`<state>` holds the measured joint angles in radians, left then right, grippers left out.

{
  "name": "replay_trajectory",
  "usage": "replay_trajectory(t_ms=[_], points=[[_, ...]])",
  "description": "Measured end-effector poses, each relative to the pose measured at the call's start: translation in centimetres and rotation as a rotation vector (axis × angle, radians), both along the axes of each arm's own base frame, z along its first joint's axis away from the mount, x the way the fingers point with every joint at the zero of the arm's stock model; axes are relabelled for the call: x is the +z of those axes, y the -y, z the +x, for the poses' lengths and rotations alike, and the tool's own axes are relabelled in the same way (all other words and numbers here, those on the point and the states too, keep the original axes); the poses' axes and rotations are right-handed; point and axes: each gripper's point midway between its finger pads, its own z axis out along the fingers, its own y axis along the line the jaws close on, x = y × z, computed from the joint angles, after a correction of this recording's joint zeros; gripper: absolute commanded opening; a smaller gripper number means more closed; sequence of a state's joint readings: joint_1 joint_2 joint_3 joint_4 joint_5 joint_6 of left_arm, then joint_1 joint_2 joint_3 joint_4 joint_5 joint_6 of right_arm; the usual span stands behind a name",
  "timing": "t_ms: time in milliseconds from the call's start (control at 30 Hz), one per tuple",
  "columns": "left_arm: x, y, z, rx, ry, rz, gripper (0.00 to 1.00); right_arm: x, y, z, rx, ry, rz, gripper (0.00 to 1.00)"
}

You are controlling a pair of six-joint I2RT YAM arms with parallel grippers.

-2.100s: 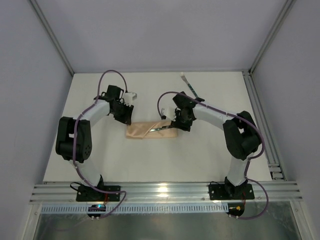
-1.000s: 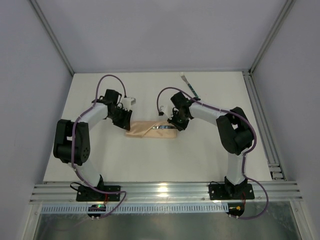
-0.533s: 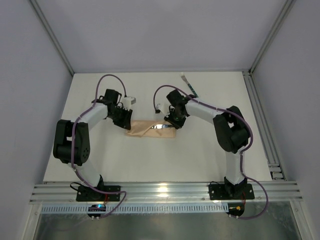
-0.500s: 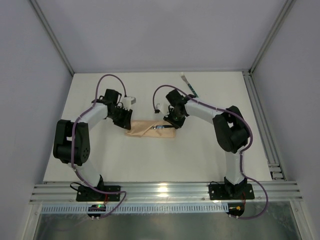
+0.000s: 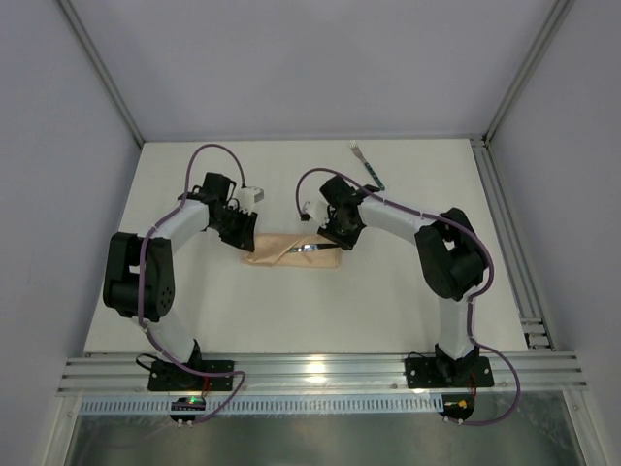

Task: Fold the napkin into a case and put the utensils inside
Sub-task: Stuff the knife into the folded napkin.

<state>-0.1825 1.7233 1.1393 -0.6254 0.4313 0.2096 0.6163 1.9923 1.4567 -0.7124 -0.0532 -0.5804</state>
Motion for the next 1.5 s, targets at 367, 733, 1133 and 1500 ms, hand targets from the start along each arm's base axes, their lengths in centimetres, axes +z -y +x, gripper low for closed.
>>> replay_trajectory(t_ms=[367, 733, 1133, 1500], points=[[1.2, -0.7, 0.4, 0.015, 0.036, -0.001, 0.34, 2.9, 2.2, -1.3, -0.281, 0.079, 0.082, 0.11], [0.5, -1.2, -0.2, 0.025, 0.014, 0.01, 0.31, -1.5, 2.4, -0.9, -0.629, 0.012, 0.064, 0.04], [0.3, -1.0, -0.8, 0.02, -0.005, 0.002, 0.25, -1.4, 0.6, -0.6, -0.74, -0.01, 0.138, 0.04], [0.5, -0.5, -1.0, 0.008, -0.011, -0.029, 0.24, -1.3, -2.7, -0.5, -0.75, -0.039, 0.208, 0.04]])
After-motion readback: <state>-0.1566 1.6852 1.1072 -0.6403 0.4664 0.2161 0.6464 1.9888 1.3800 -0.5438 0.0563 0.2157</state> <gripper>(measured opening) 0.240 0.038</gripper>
